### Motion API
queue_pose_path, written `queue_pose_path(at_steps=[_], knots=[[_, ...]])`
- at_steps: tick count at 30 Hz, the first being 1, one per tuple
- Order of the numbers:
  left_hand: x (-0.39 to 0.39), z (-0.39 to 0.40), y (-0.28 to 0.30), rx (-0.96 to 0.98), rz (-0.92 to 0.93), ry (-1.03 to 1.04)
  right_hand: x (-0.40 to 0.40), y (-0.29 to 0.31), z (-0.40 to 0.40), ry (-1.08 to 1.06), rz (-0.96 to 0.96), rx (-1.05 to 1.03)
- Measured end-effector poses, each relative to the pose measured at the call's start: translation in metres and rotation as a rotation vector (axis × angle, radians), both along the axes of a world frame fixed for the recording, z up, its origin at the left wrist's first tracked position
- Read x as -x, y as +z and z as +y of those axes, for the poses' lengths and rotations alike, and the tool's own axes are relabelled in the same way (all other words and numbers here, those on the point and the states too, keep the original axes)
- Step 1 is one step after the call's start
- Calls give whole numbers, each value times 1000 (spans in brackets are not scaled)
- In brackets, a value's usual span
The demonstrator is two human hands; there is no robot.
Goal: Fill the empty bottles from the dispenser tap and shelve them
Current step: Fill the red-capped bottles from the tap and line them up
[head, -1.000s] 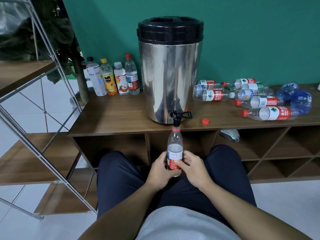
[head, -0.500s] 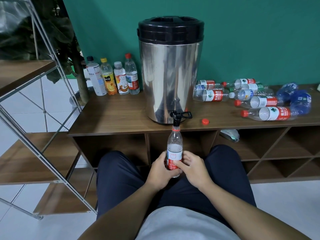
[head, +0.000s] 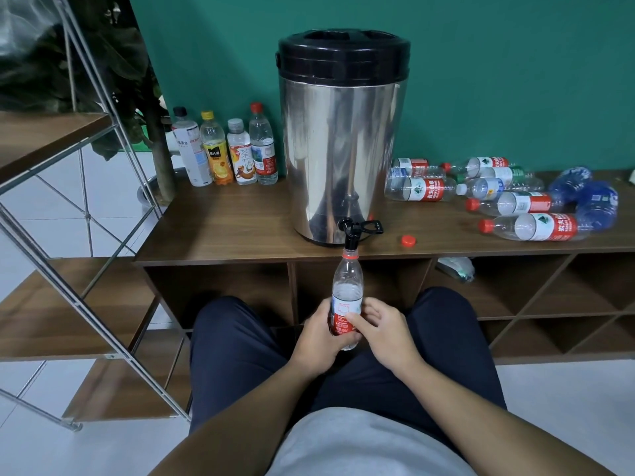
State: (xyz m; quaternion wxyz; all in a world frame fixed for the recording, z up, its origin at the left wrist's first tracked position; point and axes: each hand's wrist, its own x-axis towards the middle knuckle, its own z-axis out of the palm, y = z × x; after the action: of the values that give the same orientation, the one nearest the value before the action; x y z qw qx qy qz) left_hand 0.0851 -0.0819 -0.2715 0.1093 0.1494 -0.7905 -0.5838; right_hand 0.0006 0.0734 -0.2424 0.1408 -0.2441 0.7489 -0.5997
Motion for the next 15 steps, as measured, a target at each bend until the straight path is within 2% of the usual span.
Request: queue_pose_path(at_steps=[15], knots=[[0,0,-1,-4,-10,-6,-2,4,1,-2,5,-12]])
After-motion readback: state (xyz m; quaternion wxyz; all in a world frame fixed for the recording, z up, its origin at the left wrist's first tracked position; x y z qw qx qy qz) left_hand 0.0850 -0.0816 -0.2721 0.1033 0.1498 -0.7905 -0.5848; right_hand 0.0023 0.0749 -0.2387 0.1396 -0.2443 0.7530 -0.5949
